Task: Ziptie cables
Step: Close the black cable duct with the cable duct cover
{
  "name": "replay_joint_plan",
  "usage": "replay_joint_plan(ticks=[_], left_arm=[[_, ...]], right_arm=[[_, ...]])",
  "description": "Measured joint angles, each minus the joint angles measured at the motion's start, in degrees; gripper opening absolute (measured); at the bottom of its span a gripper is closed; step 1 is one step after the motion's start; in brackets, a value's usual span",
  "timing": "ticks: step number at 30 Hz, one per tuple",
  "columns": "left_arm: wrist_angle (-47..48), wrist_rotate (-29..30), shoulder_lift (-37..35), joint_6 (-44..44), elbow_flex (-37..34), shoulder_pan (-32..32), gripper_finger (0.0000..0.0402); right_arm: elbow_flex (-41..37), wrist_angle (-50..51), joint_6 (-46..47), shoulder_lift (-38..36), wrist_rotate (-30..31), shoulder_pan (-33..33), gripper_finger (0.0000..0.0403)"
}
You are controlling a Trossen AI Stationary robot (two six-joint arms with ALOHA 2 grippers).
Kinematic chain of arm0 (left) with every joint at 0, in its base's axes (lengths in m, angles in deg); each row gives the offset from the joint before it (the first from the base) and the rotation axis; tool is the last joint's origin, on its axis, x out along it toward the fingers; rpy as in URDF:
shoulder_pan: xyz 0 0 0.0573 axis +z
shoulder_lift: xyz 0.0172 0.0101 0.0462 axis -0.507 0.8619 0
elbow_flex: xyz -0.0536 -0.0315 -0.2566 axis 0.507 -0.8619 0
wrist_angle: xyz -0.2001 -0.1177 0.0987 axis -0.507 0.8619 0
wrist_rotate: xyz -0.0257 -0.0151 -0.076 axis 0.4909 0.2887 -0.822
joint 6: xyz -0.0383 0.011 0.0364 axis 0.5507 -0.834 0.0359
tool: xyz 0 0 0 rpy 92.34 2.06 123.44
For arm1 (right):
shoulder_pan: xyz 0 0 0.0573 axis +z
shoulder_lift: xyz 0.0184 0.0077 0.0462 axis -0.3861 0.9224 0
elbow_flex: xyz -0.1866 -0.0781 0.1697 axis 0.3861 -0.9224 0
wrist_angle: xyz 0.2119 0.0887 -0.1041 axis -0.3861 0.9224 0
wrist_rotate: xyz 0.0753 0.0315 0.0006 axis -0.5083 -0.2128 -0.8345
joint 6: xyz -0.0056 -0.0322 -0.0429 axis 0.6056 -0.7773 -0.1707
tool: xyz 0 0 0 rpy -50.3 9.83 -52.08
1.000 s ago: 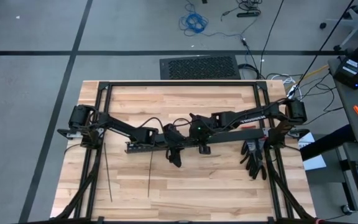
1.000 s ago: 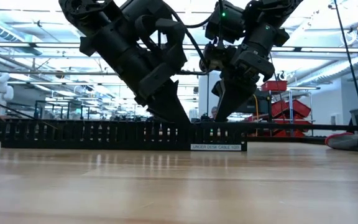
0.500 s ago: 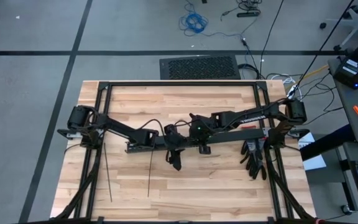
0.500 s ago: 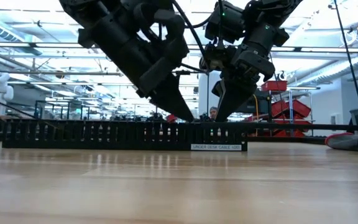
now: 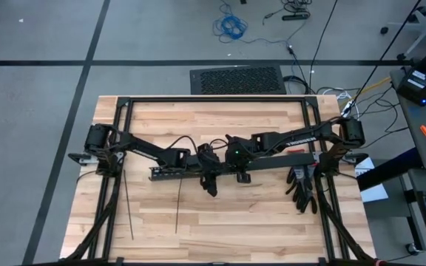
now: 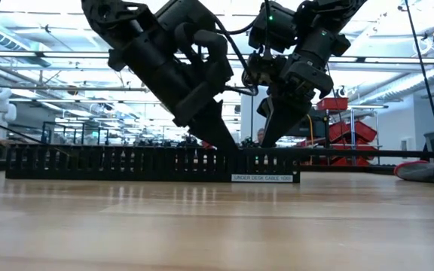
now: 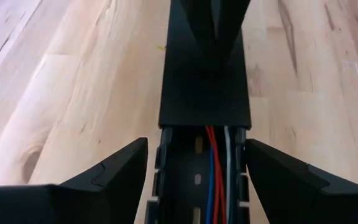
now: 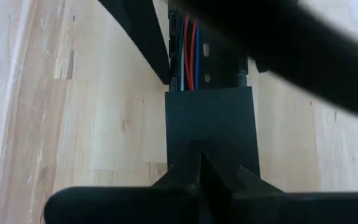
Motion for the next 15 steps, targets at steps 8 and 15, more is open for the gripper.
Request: replay_joint_plan(ticks=[8, 15], left_arm=[[-2.4, -0.7, 2.8, 0.3, 0.0, 0.1, 0.0265], [-2.4, -0.5, 2.8, 0.1, 0.0, 0.0, 0.0222]], right_arm=[[0.0, 0.0, 0.0, 0.0, 0.0, 0.0, 0.0000], [0.0, -0.2, 0.0, 0.0, -0.1, 0.0, 0.0000]])
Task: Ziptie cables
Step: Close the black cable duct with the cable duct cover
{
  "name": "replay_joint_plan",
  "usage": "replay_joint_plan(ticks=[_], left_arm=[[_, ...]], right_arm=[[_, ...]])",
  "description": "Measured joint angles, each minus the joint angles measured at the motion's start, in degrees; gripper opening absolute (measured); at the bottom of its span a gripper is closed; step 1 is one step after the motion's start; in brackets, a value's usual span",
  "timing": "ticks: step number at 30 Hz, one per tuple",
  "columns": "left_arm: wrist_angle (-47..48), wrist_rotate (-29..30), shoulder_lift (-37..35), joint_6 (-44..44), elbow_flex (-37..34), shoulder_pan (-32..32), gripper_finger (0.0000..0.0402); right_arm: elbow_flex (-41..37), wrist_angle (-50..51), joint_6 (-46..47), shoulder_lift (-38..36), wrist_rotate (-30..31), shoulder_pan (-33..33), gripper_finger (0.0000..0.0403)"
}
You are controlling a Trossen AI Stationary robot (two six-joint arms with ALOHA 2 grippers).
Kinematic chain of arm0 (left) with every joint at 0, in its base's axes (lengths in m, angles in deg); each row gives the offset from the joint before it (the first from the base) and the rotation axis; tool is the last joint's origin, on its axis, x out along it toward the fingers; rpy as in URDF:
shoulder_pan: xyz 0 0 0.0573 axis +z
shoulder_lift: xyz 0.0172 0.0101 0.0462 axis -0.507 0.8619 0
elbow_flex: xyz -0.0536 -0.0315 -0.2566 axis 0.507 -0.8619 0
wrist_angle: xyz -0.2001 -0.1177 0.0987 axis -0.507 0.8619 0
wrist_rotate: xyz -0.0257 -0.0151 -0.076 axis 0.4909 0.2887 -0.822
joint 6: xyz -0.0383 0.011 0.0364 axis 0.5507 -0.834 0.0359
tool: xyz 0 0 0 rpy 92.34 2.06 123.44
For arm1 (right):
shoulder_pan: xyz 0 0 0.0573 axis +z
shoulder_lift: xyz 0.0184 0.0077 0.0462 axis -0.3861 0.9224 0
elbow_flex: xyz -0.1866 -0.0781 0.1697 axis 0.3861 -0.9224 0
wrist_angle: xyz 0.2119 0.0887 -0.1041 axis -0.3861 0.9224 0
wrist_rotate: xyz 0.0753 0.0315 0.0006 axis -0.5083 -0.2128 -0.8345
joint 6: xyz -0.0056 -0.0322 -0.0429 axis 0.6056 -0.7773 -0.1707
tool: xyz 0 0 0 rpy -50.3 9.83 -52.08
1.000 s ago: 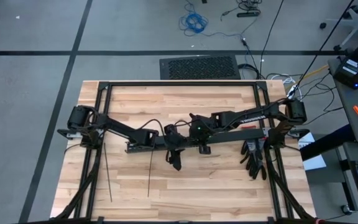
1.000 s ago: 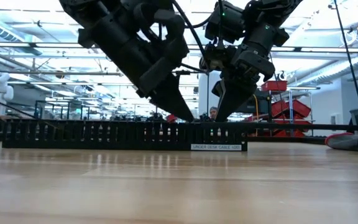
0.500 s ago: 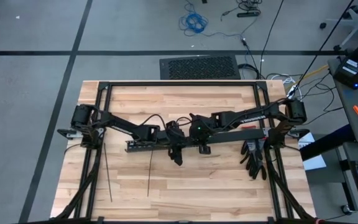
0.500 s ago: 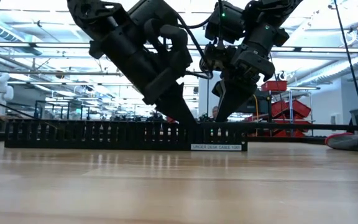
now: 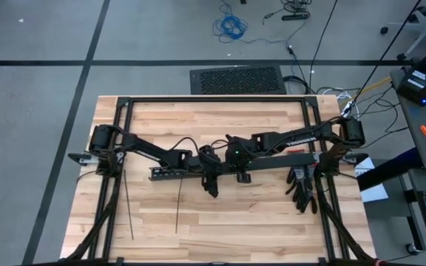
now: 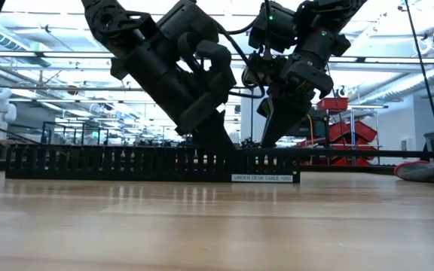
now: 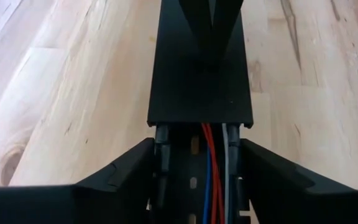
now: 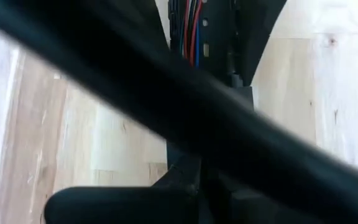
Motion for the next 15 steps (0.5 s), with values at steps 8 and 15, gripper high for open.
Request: replay_joint_plan(ticks=[8, 15], left_arm=[[-0.1, 0.2, 0.0, 0.0, 0.0, 0.0, 0.0186], [0.0, 0.1, 0.0, 0.3, 0.0, 0.0, 0.0185]], right_arm=[[0.1, -3.5, -0.1, 2.8, -2.4, -0.1, 0.0000], [0.0, -6.7, -0.3, 3.3, -3.5, -0.6, 0.0000]])
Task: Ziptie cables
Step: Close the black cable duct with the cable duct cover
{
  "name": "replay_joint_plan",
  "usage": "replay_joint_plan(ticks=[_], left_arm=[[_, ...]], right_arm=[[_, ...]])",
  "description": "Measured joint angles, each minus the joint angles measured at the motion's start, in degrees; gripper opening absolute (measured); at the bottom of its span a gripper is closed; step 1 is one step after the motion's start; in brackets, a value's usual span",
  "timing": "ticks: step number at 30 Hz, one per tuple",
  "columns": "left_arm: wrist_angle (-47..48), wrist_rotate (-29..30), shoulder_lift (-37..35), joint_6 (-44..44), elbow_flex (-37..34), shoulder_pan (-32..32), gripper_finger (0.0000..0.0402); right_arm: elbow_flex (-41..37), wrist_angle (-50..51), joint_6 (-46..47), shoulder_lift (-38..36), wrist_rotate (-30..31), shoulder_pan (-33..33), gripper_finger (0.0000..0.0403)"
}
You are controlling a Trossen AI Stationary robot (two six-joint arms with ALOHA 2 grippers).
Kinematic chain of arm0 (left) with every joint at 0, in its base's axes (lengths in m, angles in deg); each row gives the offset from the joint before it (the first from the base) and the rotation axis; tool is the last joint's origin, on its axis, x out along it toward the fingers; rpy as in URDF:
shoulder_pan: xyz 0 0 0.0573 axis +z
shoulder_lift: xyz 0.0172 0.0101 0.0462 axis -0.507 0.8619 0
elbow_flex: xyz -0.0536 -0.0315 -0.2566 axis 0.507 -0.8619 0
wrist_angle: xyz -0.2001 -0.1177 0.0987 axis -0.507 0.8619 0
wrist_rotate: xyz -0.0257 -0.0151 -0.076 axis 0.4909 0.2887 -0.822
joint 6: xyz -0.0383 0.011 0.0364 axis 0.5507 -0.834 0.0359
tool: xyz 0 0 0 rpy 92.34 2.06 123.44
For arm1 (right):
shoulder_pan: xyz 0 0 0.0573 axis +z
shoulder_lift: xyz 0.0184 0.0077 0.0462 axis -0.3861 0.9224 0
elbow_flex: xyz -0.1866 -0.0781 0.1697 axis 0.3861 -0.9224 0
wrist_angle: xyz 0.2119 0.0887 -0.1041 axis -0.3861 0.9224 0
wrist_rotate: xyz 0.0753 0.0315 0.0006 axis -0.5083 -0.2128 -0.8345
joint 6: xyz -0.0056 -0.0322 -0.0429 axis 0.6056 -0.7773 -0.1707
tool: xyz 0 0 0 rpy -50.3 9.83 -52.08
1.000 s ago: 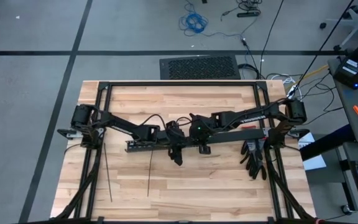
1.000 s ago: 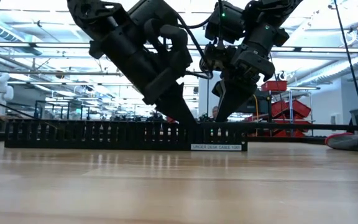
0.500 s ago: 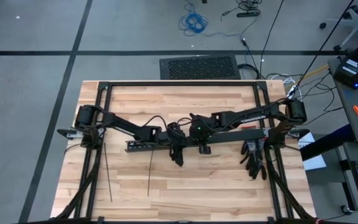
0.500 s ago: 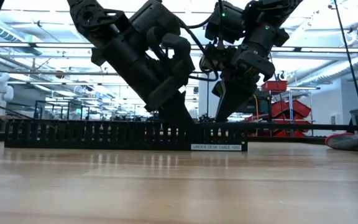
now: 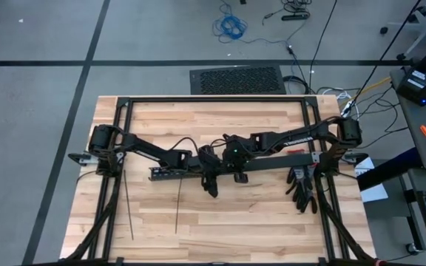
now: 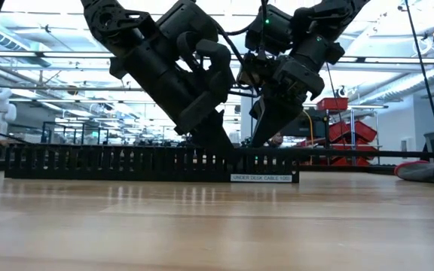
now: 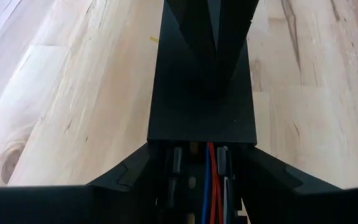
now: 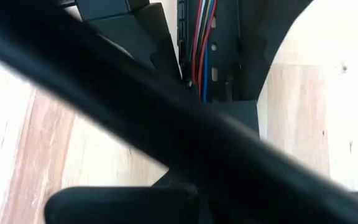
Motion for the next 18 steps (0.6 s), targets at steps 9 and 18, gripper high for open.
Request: replay_joint_plan(ticks=[9, 18], left_arm=[[7.2, -0.5, -2.9, 1.4, 0.0, -1.1, 0.0184], [11.5, -0.4, -5.4, 1.1, 0.0, -1.1, 0.0184]], right_arm=[[0.2, -1.2, -0.3, 0.3, 0.4, -0.2, 0.0000], [0.2, -1.3, -0.2, 1.1, 0.5, -0.3, 0.0000]])
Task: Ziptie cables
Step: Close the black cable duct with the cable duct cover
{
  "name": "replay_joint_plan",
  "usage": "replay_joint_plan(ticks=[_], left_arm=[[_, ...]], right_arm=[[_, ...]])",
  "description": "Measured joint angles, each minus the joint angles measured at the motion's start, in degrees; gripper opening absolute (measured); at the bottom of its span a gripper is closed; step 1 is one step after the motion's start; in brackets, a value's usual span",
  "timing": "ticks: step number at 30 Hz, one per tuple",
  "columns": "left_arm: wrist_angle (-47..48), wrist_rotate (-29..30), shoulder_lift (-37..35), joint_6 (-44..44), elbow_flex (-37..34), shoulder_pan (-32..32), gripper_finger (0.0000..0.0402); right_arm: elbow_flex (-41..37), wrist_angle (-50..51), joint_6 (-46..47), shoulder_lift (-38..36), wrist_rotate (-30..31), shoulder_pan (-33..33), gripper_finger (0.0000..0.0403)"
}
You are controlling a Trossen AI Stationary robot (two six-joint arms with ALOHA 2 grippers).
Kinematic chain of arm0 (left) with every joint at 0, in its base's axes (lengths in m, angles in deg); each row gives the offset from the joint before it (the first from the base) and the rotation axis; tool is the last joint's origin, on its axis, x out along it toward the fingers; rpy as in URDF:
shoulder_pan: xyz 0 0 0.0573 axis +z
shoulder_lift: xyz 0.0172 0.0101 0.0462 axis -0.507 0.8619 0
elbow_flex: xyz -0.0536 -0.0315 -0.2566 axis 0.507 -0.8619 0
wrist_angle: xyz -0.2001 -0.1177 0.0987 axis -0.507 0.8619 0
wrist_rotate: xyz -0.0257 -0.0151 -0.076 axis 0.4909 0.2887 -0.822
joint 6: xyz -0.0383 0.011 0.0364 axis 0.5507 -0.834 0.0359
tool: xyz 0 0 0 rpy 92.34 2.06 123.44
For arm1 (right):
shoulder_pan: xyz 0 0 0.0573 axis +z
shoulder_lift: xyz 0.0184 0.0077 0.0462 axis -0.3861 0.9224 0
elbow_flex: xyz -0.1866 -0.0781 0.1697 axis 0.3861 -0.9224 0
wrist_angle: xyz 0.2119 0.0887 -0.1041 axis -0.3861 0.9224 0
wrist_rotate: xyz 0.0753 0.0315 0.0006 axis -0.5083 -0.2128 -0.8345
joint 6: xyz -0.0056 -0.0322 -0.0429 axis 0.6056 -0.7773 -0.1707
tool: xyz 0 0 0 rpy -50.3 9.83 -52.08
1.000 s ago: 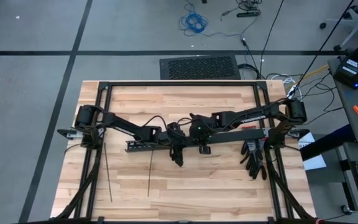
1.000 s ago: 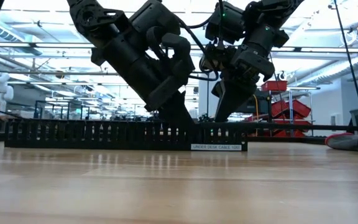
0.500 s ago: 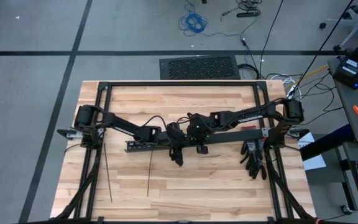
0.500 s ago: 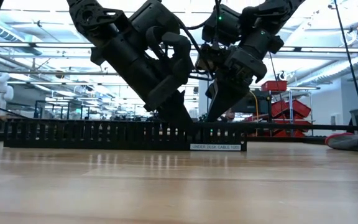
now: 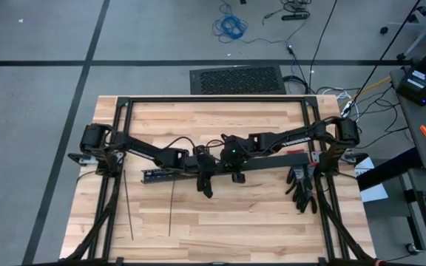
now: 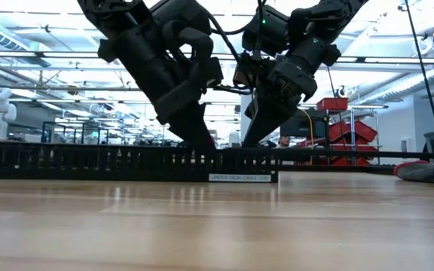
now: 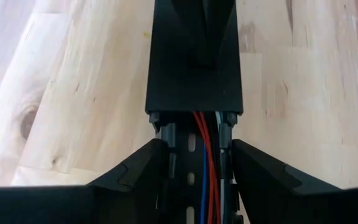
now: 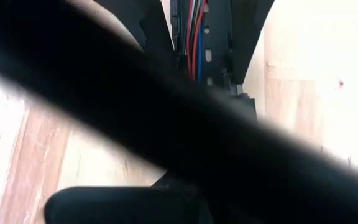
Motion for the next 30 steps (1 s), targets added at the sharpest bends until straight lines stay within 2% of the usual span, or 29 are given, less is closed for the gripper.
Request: replay_joint_plan(ticks=[18, 23, 30], left_arm=[[-3.8, 0.3, 1.2, -0.1, 0.0, 0.1, 0.0184], [-3.7, -2.1, 1.2, -0.8, 0.0, 0.2, 0.0184], [-3.5, -2.5, 1.2, -1.1, 0.0, 0.2, 0.0184]], right_arm=[[-0.2, -3.0, 0.4, 0.8, -1.6, 0.0, 0.0000], [-0.1, -3.0, 0.4, 1.0, -1.8, 0.0, 0.0000], [-0.1, -3.0, 0.4, 1.0, -1.8, 0.0, 0.0000]])
